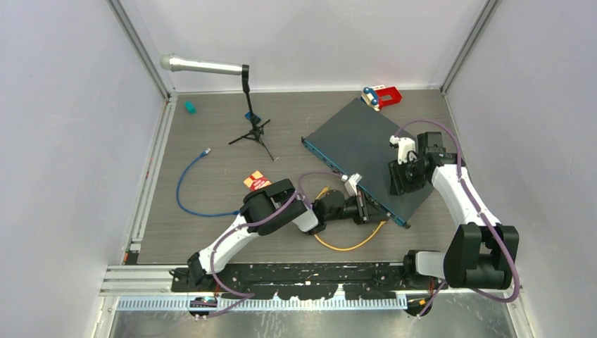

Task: Pull the plug from the switch port
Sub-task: Pull the connector from the switch port, then place the connector at the center of the board.

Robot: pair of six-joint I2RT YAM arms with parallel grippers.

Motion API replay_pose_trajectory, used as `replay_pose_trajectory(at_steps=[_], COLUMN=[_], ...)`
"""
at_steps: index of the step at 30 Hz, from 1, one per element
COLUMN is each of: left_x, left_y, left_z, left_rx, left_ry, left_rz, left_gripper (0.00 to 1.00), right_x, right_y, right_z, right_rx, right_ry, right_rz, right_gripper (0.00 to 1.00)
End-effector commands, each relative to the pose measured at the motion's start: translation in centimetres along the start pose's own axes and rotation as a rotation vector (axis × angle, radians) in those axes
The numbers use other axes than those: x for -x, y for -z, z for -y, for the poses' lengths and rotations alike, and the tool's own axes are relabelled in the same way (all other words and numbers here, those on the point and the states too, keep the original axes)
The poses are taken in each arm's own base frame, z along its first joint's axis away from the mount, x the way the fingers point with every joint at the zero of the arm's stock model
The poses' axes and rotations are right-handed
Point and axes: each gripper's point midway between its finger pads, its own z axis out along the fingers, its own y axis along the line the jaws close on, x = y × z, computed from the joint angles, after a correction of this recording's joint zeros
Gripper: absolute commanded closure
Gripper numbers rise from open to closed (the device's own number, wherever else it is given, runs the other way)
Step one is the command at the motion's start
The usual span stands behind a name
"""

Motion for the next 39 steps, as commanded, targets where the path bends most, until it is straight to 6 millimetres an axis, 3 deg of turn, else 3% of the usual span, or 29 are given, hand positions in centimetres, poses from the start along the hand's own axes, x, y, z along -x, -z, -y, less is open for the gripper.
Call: replay_pose_trajectory(at_steps=[1, 9, 19, 27, 34, 39], left_x=[-3.4, -2.8, 0.6, 2.3, 3.1, 5.3], left_y=[1.9, 3.0, 7.1, 13.3, 19.9, 25.0], left_z=[-3.3, -0.8, 2.4, 5.6, 8.0, 9.1], left_rx=[0.147, 0.145, 0.185, 0.235, 0.244, 0.295], left_ry=[0.09, -0.051, -0.355, -0.613, -0.909, -1.035], left_rz=[-0.099, -0.221, -0.373, -0.512, -0.676, -0.737], left_gripper=[1.0, 1.0, 1.0, 1.0, 1.0, 1.0], right_x=[0.9, 1.5, 5.3, 7.2, 7.4, 7.5], right_y=[0.8, 2.0, 5.7, 6.7, 6.2, 6.0], right_z=[-0.1, -0.1, -0.9, -1.0, -1.3, -1.4], right_rx=[0.0, -0.019, -0.018, -0.015, 0.003, 0.013], right_ry=[0.037, 0.047, -0.001, -0.023, -0.043, -0.05], right_rz=[0.049, 0.076, 0.192, 0.258, 0.276, 0.291], right_gripper=[0.58, 0.58, 0.58, 0.58, 0.57, 0.57])
